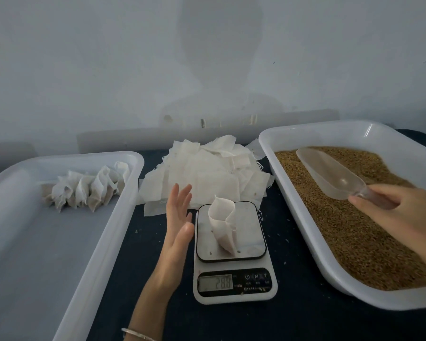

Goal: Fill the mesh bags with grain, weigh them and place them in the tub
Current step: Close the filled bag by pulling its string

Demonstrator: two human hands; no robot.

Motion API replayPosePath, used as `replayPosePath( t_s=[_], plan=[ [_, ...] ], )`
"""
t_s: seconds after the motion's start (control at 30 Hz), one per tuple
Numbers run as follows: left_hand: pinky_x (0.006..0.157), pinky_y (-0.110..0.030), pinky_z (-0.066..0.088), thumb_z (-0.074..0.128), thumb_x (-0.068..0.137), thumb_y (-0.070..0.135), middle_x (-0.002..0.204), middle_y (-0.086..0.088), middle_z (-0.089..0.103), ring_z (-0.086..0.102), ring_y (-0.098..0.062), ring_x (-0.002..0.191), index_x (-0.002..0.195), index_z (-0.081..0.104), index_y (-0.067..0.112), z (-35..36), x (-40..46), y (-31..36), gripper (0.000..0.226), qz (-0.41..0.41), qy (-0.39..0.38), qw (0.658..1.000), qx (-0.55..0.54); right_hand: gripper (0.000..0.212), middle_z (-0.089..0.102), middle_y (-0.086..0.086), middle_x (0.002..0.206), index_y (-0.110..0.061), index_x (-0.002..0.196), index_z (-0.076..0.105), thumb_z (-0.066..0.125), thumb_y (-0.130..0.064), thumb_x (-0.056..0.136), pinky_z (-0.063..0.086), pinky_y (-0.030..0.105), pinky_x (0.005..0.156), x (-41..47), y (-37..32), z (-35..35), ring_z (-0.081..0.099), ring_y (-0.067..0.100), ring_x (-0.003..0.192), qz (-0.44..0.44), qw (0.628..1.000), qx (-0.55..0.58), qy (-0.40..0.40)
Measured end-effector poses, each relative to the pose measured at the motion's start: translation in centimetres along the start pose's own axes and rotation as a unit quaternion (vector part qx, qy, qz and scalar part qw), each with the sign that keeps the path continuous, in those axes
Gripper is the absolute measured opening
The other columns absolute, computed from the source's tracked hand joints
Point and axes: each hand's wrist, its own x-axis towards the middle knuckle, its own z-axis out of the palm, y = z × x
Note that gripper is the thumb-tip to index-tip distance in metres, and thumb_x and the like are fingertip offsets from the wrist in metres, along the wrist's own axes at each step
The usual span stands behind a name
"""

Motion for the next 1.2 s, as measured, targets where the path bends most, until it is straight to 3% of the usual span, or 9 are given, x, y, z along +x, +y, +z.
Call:
replayPosePath(
  t_s=[0.17, 0.33, 0.5, 0.63, 0.8, 0.9, 1.03, 1.1, 1.2],
  plan=[
    [0.115, -0.038, 0.028, 0.044, 0.09, 0.051, 0.144, 0.02, 0.042, 0.036, -0.002, 0.136, 0.14, 0.032, 0.035, -0.4, -0.7, -0.6, 0.054, 0.024, 0.069, 0.997, 0.009, 0.014, 0.061, -0.022, 0.076, -0.034, 0.083, 0.067, 0.068, -0.048, 0.08, 0.029, 0.019, 0.058, 0.1, 0.5, -0.2, 0.049, -0.005, 0.073, 0.006, 1.0, -0.012, -0.015],
    [0.084, -0.022, 0.052, 0.054, 0.093, 0.024, 0.096, 0.009, 0.068, 0.064, -0.006, 0.096, 0.1, 0.064, 0.026, -0.8, -1.2, 0.1, 0.013, 0.056, 0.222, 0.972, 0.054, 0.024, 0.062, -0.019, 0.068, -0.038, 0.077, 0.066, 0.073, -0.057, 0.065, 0.052, 0.036, 0.069, 1.5, 1.5, -1.3, 0.059, 0.009, 0.065, 0.016, 0.986, -0.142, -0.088],
    [0.068, -0.023, 0.048, 0.05, 0.097, 0.011, 0.073, 0.008, 0.06, 0.056, -0.006, 0.07, 0.088, 0.062, 0.02, -1.9, -1.3, 0.3, 0.017, 0.022, 0.29, 0.956, 0.045, 0.017, 0.065, -0.01, 0.058, -0.037, 0.062, 0.066, 0.082, -0.041, 0.066, 0.054, 0.034, 0.063, 3.0, 2.4, -2.1, 0.063, 0.013, 0.056, 0.041, 0.962, -0.239, -0.128],
    [0.06, -0.016, 0.046, 0.05, 0.096, 0.009, 0.067, 0.008, 0.056, 0.05, -0.005, 0.062, 0.087, 0.062, 0.016, -2.2, -1.6, 0.3, 0.017, 0.016, 0.287, 0.956, 0.055, 0.017, 0.064, -0.013, 0.055, -0.043, 0.059, 0.064, 0.075, -0.048, 0.071, 0.053, 0.03, 0.056, 2.1, 1.1, -1.2, 0.061, 0.006, 0.054, 0.02, 0.945, -0.277, -0.175],
    [0.059, -0.019, 0.042, 0.049, 0.096, 0.009, 0.062, 0.011, 0.052, 0.046, -0.003, 0.058, 0.085, 0.061, 0.019, -2.5, -2.1, 0.7, 0.019, 0.013, 0.284, 0.957, 0.058, 0.017, 0.062, -0.019, 0.052, -0.046, 0.061, 0.062, 0.076, -0.054, 0.068, 0.05, 0.025, 0.047, 2.2, 3.1, 0.0, 0.06, 0.002, 0.048, 0.013, 0.954, -0.251, -0.161],
    [0.058, -0.018, 0.041, 0.049, 0.096, 0.009, 0.061, 0.011, 0.05, 0.044, -0.003, 0.058, 0.084, 0.061, 0.019, -2.5, -2.3, 1.0, 0.02, 0.016, 0.281, 0.958, 0.056, 0.02, 0.059, -0.017, 0.049, -0.055, 0.069, 0.059, 0.072, -0.066, 0.058, 0.052, 0.031, 0.048, 4.5, 8.5, 1.1, 0.058, 0.007, 0.047, 0.017, 0.97, -0.221, -0.1],
    [0.055, -0.015, 0.039, 0.05, 0.095, 0.008, 0.06, 0.012, 0.047, 0.042, -0.004, 0.057, 0.081, 0.06, 0.019, -2.4, -2.4, 1.2, 0.021, 0.021, 0.276, 0.96, 0.045, 0.052, 0.059, -0.017, 0.052, -0.058, 0.074, 0.059, 0.047, -0.094, 0.039, 0.055, 0.037, 0.05, 7.1, 13.7, 1.9, 0.06, 0.012, 0.048, 0.002, 0.982, -0.19, -0.019],
    [0.055, -0.015, 0.039, 0.051, 0.095, 0.007, 0.06, 0.011, 0.047, 0.041, -0.005, 0.057, 0.08, 0.06, 0.017, -2.2, -2.4, 1.3, 0.02, 0.025, 0.271, 0.961, 0.045, 0.044, 0.058, -0.012, 0.049, -0.039, 0.059, 0.062, 0.057, -0.079, 0.041, 0.053, 0.038, 0.048, 7.0, 13.1, 2.0, 0.057, 0.016, 0.045, 0.011, 0.982, -0.187, -0.025],
    [0.054, -0.015, 0.038, 0.051, 0.094, 0.008, 0.06, 0.011, 0.047, 0.041, -0.005, 0.057, 0.081, 0.061, 0.017, -2.1, -2.5, 1.3, 0.019, 0.029, 0.266, 0.962, 0.045, 0.025, 0.059, -0.015, 0.054, -0.042, 0.053, 0.058, 0.079, -0.054, 0.058, 0.054, 0.035, 0.054, 4.5, 8.4, 1.8, 0.058, 0.012, 0.05, 0.01, 0.966, -0.243, -0.085]
  ],
)
